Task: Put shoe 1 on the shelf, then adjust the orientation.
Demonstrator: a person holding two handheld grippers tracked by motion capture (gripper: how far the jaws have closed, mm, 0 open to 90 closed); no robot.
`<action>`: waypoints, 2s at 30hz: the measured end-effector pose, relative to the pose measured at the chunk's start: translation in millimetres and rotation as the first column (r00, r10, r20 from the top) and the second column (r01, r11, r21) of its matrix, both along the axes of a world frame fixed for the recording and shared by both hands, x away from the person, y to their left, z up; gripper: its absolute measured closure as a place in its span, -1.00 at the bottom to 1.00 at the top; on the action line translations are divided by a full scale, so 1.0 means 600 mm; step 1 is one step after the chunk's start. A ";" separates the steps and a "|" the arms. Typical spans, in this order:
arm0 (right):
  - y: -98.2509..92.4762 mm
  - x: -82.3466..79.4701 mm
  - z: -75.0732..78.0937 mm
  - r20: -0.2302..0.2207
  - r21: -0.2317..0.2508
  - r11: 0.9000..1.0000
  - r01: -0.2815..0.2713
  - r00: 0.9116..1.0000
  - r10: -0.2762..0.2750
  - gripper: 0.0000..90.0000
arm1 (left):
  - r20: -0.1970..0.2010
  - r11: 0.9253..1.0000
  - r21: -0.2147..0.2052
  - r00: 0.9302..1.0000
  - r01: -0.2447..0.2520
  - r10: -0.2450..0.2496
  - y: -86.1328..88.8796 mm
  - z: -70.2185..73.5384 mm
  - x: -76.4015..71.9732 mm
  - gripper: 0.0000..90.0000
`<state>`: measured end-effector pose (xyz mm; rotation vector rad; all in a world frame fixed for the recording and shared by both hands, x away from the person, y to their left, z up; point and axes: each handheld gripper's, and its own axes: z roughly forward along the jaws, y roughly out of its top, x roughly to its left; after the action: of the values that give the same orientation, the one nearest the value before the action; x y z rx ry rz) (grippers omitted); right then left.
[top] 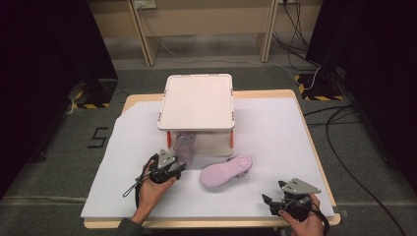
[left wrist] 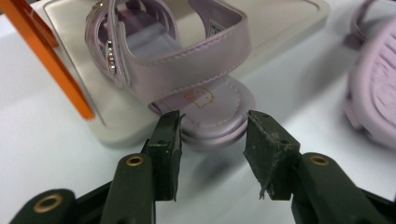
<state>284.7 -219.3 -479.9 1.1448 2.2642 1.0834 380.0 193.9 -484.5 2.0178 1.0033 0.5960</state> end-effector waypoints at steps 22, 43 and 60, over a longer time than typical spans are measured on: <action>-0.004 0.001 -0.001 0.003 0.001 1.000 0.001 1.000 -0.001 -0.47 | 0.033 0.994 -0.031 0.994 -0.104 0.105 0.003 0.009 0.052 -0.14; -0.002 0.003 -0.001 0.004 0.000 1.000 -0.001 1.000 0.001 -0.47 | 0.003 0.989 -0.148 1.000 -0.014 0.015 0.062 0.006 -0.095 -0.53; 0.020 0.001 0.005 0.050 -0.001 0.999 -0.044 0.998 0.044 -0.47 | -0.003 0.991 -0.125 0.999 -0.046 0.046 0.096 -0.010 -0.152 -0.57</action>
<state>285.1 -207.3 -477.0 1.0603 2.2604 1.1169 288.6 251.7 -490.6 1.8892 1.0633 0.5429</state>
